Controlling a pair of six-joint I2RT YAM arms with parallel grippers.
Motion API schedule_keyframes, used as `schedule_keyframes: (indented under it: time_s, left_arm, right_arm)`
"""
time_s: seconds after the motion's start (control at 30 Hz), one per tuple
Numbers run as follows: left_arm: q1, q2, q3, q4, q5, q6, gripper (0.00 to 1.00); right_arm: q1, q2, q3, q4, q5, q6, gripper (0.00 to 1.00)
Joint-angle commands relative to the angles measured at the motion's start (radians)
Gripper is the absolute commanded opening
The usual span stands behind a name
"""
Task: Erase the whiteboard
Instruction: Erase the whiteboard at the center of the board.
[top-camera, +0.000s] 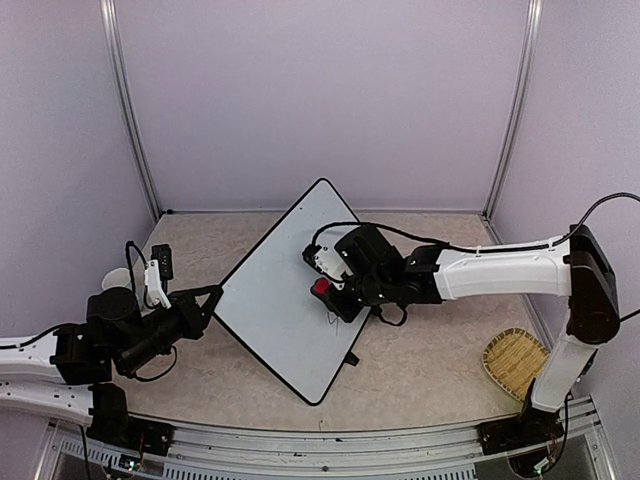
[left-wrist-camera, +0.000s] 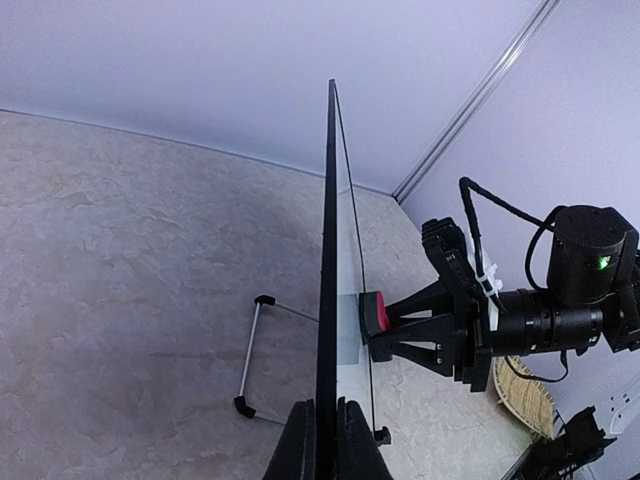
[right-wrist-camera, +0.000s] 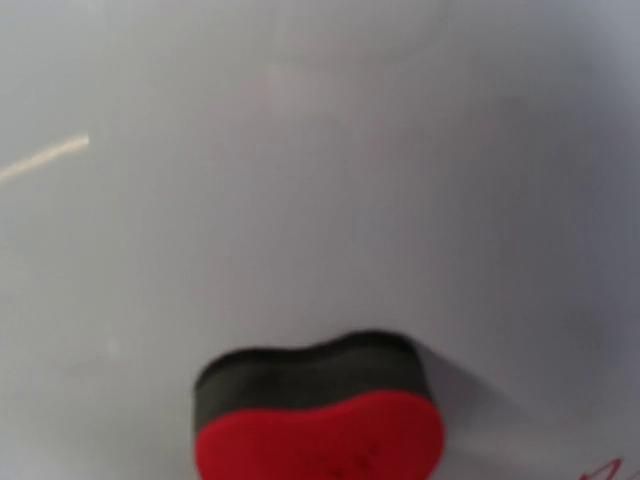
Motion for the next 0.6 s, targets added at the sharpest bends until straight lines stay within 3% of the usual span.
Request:
schedule_keyframes:
  time_s: [0.0, 0.27, 0.57]
  left_arm:
    - [-0.029, 0.029, -0.009, -0.095, 0.106, 0.033, 0.00]
    - [-0.029, 0.024, -0.002, -0.102, 0.098, 0.030, 0.00]
    - [-0.029, 0.031, 0.008, -0.105, 0.109, 0.030, 0.00]
  right_arm:
    - [0.043, -0.021, -0.013, -0.057, 0.074, -0.016, 0.20]
    - [0.147, -0.019, -0.034, -0.028, 0.052, -0.019, 0.20]
    - [0.163, -0.083, -0.283, 0.272, -0.094, 0.084, 0.20]
